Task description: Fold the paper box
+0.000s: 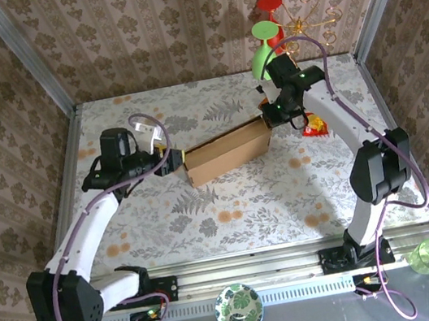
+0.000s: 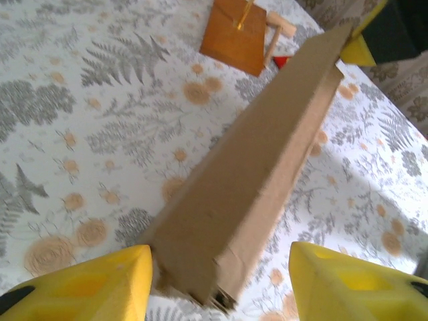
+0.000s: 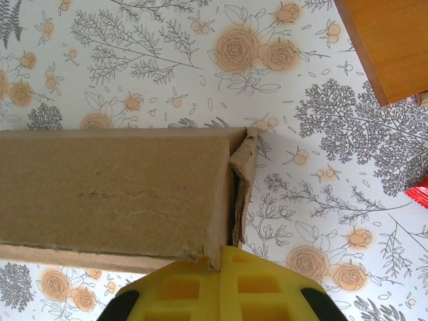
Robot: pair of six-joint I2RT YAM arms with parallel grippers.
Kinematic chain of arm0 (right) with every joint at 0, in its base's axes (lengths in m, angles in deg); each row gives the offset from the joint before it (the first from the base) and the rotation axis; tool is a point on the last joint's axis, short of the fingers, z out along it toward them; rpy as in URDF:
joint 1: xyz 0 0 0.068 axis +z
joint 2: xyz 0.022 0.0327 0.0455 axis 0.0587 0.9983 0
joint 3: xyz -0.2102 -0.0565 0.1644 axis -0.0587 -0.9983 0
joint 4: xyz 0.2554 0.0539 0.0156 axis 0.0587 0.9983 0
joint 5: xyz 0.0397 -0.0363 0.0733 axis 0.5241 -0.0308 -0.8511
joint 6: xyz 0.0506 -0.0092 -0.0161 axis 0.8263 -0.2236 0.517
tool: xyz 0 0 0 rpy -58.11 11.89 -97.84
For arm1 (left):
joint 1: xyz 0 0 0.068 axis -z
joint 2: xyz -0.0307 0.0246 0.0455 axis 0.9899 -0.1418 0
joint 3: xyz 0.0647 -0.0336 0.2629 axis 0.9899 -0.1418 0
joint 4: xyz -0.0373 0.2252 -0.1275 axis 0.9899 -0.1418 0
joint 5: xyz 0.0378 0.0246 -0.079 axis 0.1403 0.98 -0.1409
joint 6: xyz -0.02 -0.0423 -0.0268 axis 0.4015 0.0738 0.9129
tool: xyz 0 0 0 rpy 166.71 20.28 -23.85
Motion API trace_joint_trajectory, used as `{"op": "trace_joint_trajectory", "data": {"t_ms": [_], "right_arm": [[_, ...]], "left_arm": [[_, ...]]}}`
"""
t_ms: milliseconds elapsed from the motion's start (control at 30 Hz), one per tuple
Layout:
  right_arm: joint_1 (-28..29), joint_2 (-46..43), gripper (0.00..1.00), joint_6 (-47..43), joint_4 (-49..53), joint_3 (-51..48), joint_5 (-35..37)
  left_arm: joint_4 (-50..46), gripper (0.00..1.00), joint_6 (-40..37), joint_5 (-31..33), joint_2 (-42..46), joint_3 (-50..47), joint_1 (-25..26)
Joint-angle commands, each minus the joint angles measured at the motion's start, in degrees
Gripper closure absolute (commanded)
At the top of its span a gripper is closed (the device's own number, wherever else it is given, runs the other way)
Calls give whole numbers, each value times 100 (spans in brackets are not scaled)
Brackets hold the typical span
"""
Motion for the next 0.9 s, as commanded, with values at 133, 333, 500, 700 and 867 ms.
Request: {"op": "trace_joint_trajectory", "data": {"t_ms": [133, 333, 500, 700, 867], "right_arm": [[33, 191, 100, 81, 290, 244, -59], [36, 275, 100, 113, 385, 353, -67], [28, 311, 100, 122, 444, 390, -76], [32, 331, 100, 143, 436, 394, -111], [28, 327, 100, 165, 451, 386, -120]], "left_arm": [[-1093, 48, -271, 506, -230, 649, 272], [-1386, 51, -450, 858, -461, 829, 427], [-1509, 52, -592, 1236, -585, 957, 487], [-1351, 57, -519, 1271, -886, 1035, 505], [-1254, 63, -447, 1278, -1113, 1175, 524]]}}
